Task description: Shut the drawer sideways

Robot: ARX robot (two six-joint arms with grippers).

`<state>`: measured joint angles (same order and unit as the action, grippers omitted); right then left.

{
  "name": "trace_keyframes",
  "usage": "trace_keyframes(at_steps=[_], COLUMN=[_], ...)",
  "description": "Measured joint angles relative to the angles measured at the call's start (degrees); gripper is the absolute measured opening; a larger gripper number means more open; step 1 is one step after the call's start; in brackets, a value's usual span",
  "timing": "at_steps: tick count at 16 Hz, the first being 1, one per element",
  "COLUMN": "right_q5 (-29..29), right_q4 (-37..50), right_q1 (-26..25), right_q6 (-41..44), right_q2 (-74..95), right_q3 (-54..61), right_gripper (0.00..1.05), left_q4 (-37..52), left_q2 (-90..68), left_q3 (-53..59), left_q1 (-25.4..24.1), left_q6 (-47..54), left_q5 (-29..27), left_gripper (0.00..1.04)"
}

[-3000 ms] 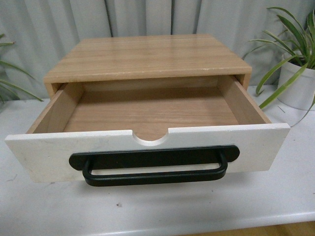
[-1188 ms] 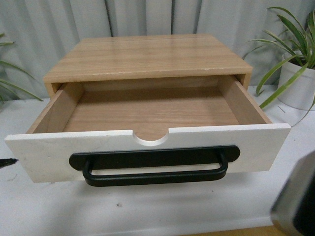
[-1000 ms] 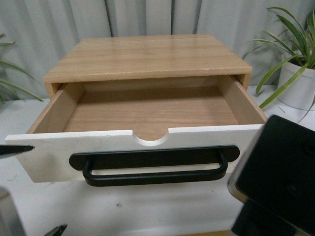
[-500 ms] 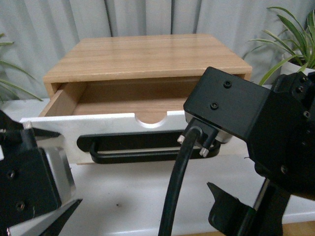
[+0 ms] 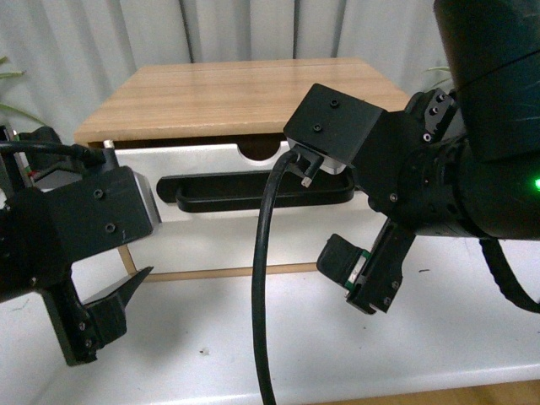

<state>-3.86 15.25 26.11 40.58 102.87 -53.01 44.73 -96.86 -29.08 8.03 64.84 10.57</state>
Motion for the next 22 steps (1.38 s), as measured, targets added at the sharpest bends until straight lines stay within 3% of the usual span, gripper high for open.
trace_keyframes(at_steps=[2,5,9,12,15,17,19,20,21,22], right_q5=[-1.4,-0.2,1.0,-5.0,-13.7,-16.0,-16.0,-16.0,-17.5,-20.2], right_q4=[2.5,-0.8,-1.6,-5.5,-10.2,-10.0,-10.3,-10.3,-4.3,8.2], right_q1=[-1.2,-1.7,-1.7,-0.3,0.9,0.9,0.9,0.9,1.2,0.0], right_q6=[-0.7,-3.3,-10.4,-20.3,-29.5,-32.3,-33.2,-33.5,-34.1,-36.9], right_q2=[4.5,-2.1,-22.0,-42.4,-61.0,-64.5,-63.9,-63.9,-63.5,-64.4], right_q3=[-4.1,0.9,16.9,29.9,38.1,39.3,39.3,39.3,40.7,45.4], right_gripper=[0.98,0.98,0.98,0.98,0.98,0.98,0.98,0.98,0.95,0.83], left_q4=[0.4,-1.3,-13.4,-30.2,-43.8,-45.2,-45.1,-43.7,-42.7,-42.9], left_q2=[-5.2,4.0,30.6,57.4,78.9,81.7,81.6,82.4,89.4,92.9], left_q3=[-4.9,0.7,11.8,16.8,21.2,22.6,22.6,23.1,26.2,26.8], left_q1=[-0.6,-0.3,-2.4,-8.8,-21.5,-27.8,-27.3,-27.5,-27.6,-24.3], left_q6=[-0.1,-4.4,-19.2,-32.2,-47.4,-55.1,-57.4,-58.7,-61.6,-63.1], left_q5=[-1.1,-1.3,-1.3,-2.0,4.3,6.4,7.1,8.0,7.8,6.1], left_gripper=[0.98,0.98,0.98,0.98,0.98,0.98,0.98,0.96,0.82,0.69])
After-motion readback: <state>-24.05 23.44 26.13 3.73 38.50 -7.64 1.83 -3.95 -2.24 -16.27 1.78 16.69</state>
